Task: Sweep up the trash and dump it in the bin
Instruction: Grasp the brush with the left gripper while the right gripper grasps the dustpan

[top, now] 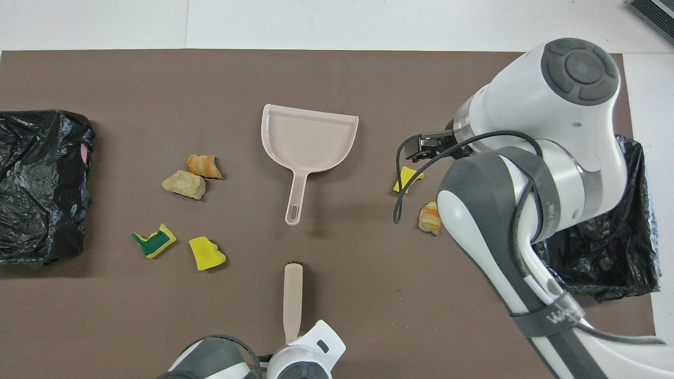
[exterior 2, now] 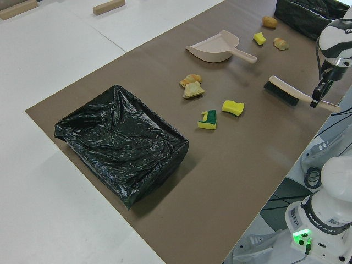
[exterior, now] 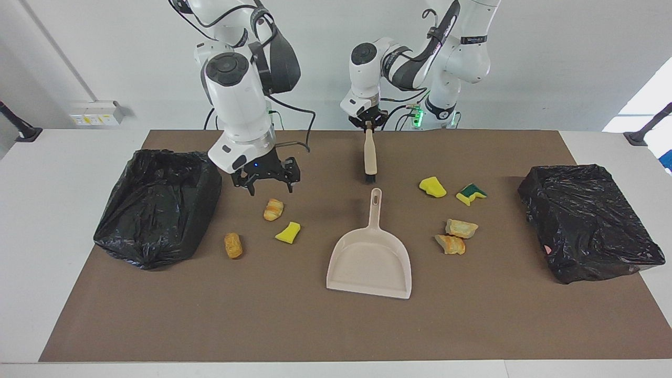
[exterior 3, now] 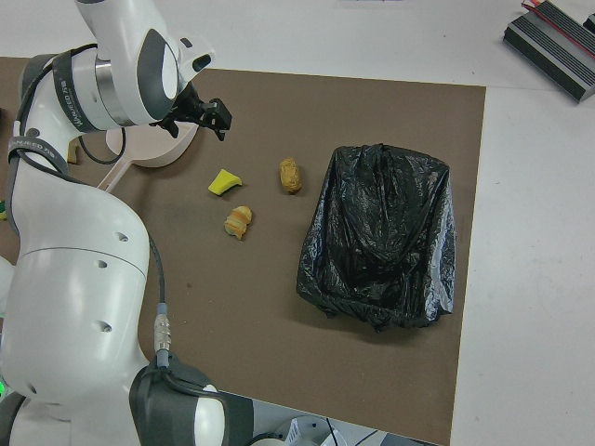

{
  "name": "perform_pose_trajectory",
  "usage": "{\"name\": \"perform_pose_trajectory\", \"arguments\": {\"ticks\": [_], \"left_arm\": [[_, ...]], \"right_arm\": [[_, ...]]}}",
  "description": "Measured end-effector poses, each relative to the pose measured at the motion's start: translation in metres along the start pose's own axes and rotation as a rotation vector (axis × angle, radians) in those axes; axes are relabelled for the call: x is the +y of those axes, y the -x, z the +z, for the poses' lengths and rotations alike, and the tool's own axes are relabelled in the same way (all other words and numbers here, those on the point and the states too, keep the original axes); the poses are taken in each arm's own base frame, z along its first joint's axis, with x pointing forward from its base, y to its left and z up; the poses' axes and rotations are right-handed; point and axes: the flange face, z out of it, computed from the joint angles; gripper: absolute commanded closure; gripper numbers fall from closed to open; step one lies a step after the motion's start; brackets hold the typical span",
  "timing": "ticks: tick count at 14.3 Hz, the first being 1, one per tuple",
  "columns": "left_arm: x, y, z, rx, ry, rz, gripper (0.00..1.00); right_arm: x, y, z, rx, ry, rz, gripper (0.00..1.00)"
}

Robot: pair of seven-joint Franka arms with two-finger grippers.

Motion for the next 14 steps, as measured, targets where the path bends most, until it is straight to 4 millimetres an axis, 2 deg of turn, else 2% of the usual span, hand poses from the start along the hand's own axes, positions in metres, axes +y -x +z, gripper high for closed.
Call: {"name": "perform_pose_trajectory", "arguments": {"ticks": [3, 6, 10, 12, 14], "left_arm": [[-0.027, -0.012, -0.027, -0.053, -0.030, -0.014, 1.00], [-0.073, -0.020, -0.058, -0.085, -0.020, -0.002, 1.00], [-0.152, -0.040, -0.103, -0.092, 0.015, -0.028, 1.00], [-0.186, -0.060, -0.117, -0.061, 0.020, -0.074, 1.00], [-0.223, -0.081, -0.120, -0.056, 0.029, -0.107, 1.00]], "right_arm": [[-0.012, -0.002, 0.005, 0.020, -0.010, 0.007, 0.00], [-0.033, 0.001, 0.012, 0.031, -0.023, 0.040, 0.00], [-0.091, 0.012, 0.034, 0.055, -0.051, 0.109, 0.00], [-0.122, 0.021, 0.046, 0.061, -0.064, 0.145, 0.00], [-0.154, 0.033, 0.062, 0.063, -0.061, 0.170, 0.00]]}}
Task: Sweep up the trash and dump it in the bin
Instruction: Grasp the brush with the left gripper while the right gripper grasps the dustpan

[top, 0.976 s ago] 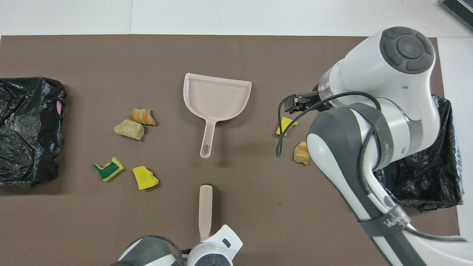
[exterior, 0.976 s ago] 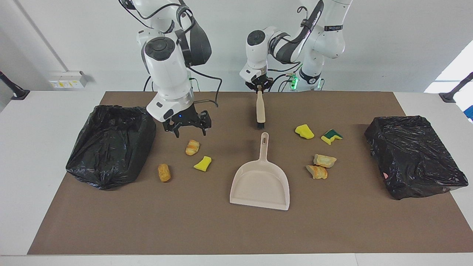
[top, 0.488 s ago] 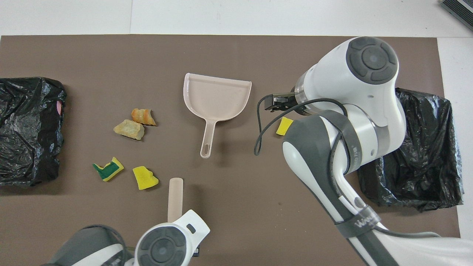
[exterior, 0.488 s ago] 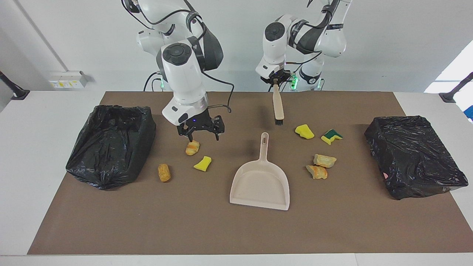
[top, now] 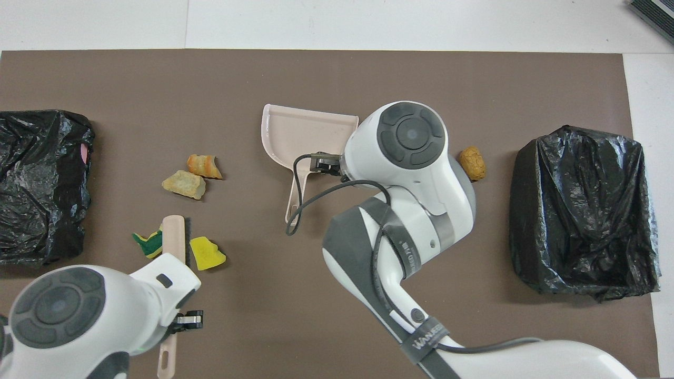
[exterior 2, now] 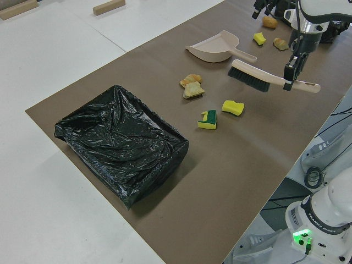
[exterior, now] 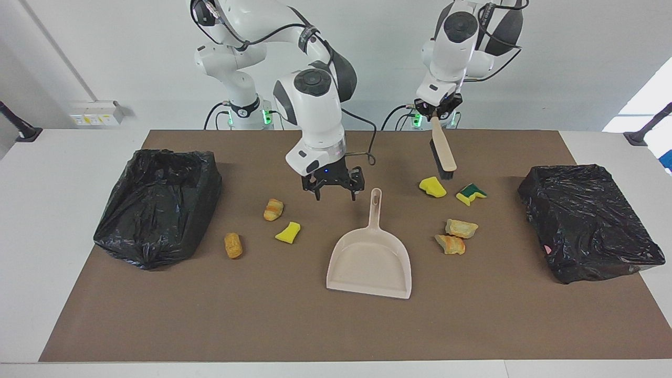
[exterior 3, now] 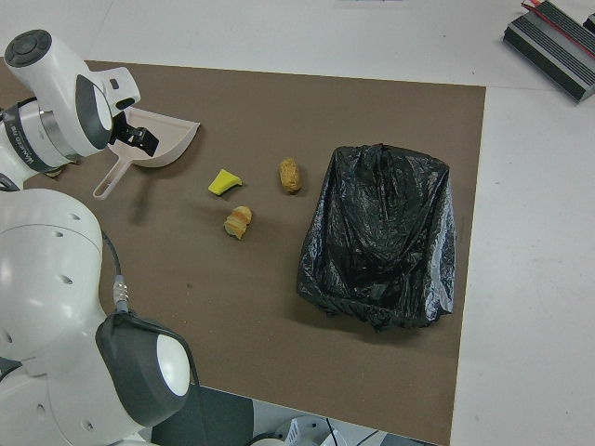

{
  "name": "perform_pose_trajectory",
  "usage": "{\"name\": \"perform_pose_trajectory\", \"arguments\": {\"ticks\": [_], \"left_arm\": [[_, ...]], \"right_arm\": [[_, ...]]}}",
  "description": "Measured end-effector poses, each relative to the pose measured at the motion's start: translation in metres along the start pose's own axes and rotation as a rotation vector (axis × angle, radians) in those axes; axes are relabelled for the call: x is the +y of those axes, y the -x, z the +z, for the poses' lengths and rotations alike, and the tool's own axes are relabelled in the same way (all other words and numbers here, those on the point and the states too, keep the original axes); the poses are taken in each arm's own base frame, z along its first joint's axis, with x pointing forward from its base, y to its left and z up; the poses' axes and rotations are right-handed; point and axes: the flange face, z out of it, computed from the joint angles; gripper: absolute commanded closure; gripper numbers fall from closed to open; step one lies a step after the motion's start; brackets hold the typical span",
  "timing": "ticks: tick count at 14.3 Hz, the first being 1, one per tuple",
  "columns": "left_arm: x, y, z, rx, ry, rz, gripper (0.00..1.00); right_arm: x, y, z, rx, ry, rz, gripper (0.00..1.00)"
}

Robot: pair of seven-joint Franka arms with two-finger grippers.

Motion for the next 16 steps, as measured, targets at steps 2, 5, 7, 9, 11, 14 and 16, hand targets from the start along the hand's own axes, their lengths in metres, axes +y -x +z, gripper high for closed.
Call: {"name": "perform_pose_trajectory", "arguments": {"ticks": [2, 5, 7, 9, 11, 14, 16], "left_arm": [[-0.031, -0.025, 0.001, 0.013, 0.024, -0.032, 1.00], [-0.078, -0.055, 0.009, 0.038, 0.059, -0.025, 1.00], [-0.104, -0.067, 0.015, 0.041, 0.074, -0.015, 1.00], [-0.114, -0.078, 0.024, 0.046, 0.081, -0.022, 1.00], [-0.123, -0.086, 0.032, 0.037, 0.085, -0.010, 1.00], [-0.138, -0.089, 0.036, 0.033, 0.091, -0.003, 1.00], [-0.137, -0.089, 0.036, 0.033, 0.091, -0.001, 1.00]], "right_arm": [[-0.027, 0.016, 0.022, 0.050, 0.024, 0.030, 0.00], [-0.056, 0.034, 0.063, 0.089, 0.036, 0.038, 0.00], [-0.068, 0.044, 0.087, 0.101, 0.037, 0.025, 0.01], [-0.077, 0.054, 0.102, 0.119, 0.056, 0.006, 0.18], [-0.082, 0.061, 0.110, 0.136, 0.080, -0.020, 0.43], [-0.082, 0.060, 0.111, 0.150, 0.091, -0.033, 1.00], [-0.082, 0.060, 0.111, 0.163, 0.104, -0.052, 1.00]]}}
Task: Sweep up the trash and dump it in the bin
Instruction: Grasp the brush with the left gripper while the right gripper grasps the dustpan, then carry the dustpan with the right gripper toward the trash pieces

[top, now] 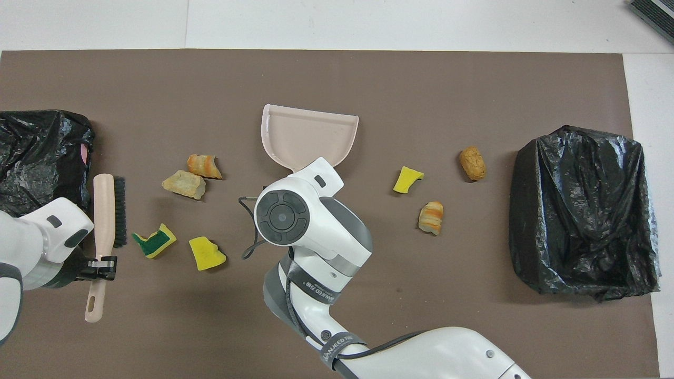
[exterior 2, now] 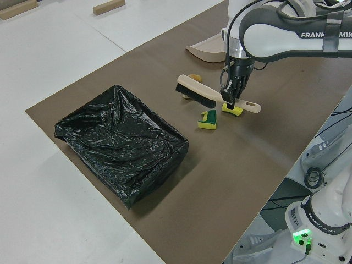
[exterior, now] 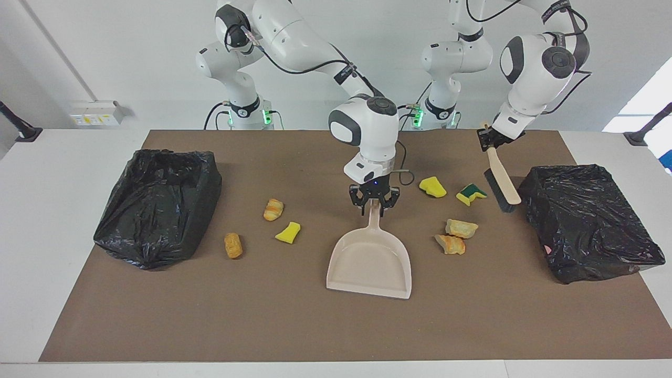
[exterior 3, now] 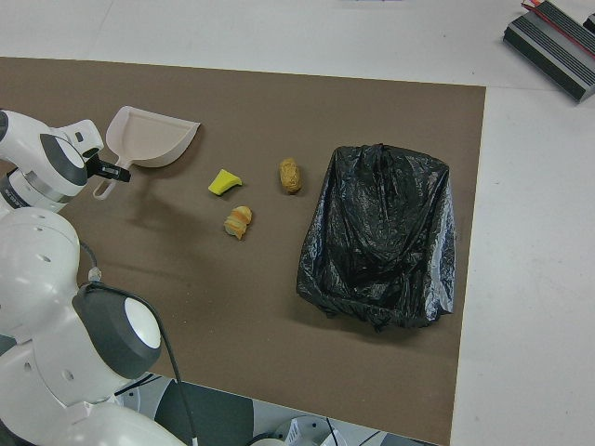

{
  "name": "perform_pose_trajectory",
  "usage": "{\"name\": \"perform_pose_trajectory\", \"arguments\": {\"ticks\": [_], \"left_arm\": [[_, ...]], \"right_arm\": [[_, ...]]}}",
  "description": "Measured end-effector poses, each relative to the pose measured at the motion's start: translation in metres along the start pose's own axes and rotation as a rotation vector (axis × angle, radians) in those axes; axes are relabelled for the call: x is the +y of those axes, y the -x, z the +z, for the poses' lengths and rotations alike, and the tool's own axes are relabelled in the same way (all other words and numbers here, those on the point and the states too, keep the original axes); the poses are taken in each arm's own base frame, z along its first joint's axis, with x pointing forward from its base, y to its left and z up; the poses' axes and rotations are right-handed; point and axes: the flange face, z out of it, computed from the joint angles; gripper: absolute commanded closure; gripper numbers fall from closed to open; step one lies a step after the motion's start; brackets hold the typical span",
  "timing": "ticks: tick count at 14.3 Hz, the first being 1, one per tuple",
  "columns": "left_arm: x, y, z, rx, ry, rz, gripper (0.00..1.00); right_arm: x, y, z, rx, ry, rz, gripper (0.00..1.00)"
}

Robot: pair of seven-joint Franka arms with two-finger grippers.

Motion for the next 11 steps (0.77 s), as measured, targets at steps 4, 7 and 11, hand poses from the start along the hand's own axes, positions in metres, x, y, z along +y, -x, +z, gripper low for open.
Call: {"name": "perform_pose_trajectory", "arguments": {"ticks": [4, 7, 11], "left_arm": [[0.001, 0.000, 0.000, 0.000, -0.001, 0.002, 1.00], [-0.001, 0.000, 0.000, -0.003, 0.000, -0.017, 1.00], [-0.019, 0.002, 0.010, -0.031, 0.006, -0.106, 1.00]], "right_arm": [[0.004, -0.006, -0.006, 0.015, 0.017, -0.121, 1.00], [0.014, -0.016, -0.027, 0.013, 0.034, -0.169, 1.00], [0.036, -0.031, -0.069, -0.031, 0.009, -0.285, 1.00]]}}
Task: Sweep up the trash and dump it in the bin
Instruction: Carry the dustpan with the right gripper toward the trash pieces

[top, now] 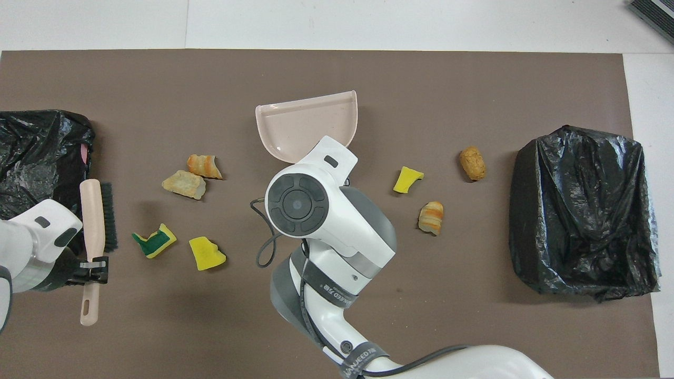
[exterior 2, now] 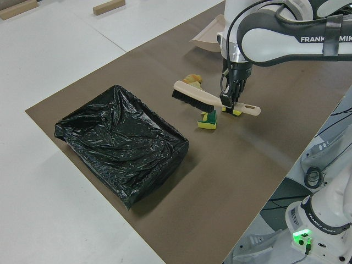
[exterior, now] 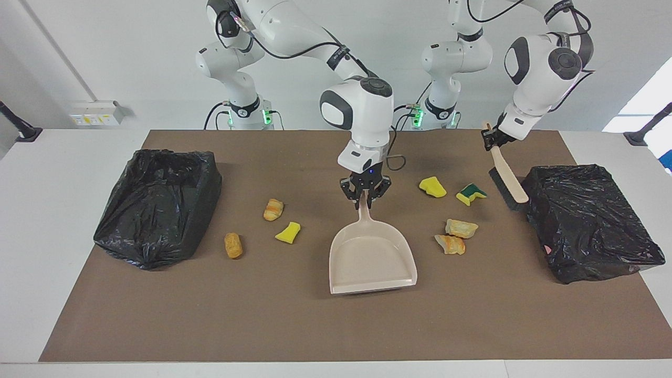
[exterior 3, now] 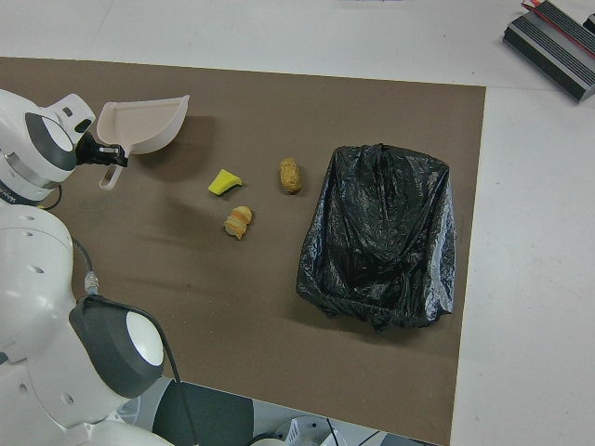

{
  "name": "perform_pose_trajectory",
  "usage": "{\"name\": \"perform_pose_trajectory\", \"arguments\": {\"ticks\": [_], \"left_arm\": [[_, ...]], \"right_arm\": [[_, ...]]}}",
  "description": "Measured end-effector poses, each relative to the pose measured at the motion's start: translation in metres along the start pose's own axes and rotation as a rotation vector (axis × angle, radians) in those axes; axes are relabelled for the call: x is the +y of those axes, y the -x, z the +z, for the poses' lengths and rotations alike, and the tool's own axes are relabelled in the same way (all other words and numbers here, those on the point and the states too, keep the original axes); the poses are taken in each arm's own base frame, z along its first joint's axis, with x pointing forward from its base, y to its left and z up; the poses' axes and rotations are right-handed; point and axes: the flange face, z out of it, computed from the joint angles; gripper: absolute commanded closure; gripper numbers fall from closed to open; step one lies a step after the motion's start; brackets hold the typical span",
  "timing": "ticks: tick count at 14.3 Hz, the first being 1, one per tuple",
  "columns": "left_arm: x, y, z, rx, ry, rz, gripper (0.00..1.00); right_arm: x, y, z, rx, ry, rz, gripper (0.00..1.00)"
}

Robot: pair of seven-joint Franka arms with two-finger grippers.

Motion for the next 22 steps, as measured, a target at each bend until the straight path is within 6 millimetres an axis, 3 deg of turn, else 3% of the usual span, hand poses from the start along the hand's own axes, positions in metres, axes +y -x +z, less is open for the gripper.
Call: {"name": "perform_pose_trajectory", "arguments": {"ticks": [3, 6, 12, 16, 18, 22], "left_arm": [[-0.002, 0.003, 0.013, -0.026, -0.003, -0.039, 1.00], [-0.003, 0.006, 0.025, -0.053, -0.007, -0.066, 1.00], [-0.002, 0.014, 0.058, -0.100, -0.018, -0.082, 1.00], [0.009, 0.015, 0.076, -0.095, -0.026, -0.059, 1.00], [0.022, 0.015, 0.082, -0.089, -0.035, -0.028, 1.00], [0.055, 0.014, 0.092, -0.079, -0.053, 0.042, 1.00]], "right_arm": [[0.043, -0.007, -0.023, -0.076, -0.024, -0.210, 1.00], [0.081, -0.010, -0.034, -0.135, -0.033, -0.392, 1.00], [0.104, 0.014, -0.050, -0.322, -0.068, -0.815, 1.00], [0.136, 0.008, -0.035, -0.309, -0.139, -1.188, 1.00], [0.143, 0.006, -0.022, -0.260, -0.150, -1.294, 1.00], [0.152, 0.020, 0.007, -0.186, -0.175, -1.397, 1.00]]}}
